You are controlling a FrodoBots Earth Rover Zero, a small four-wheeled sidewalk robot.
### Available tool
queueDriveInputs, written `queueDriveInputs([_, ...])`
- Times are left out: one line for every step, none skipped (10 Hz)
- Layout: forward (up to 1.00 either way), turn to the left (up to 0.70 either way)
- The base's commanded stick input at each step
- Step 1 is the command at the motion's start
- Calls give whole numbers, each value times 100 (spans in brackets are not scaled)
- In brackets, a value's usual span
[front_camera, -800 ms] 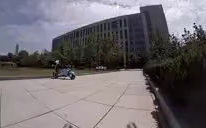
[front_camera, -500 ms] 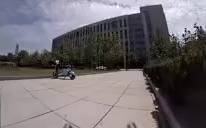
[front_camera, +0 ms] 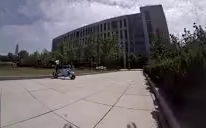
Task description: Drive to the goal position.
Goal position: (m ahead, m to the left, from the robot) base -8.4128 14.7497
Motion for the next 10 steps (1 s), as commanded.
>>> queueDriveInputs([5, 0])
queueDriveInputs([0, 26])
queueDriveInputs([0, 45])
queueDriveInputs([0, 45])
queueDriveInputs([0, 45])
queueDriveInputs([0, 45])
queueDriveInputs([0, 45])
queueDriveInputs([0, 45])
queueDriveInputs([0, 45])
queueDriveInputs([0, 45])
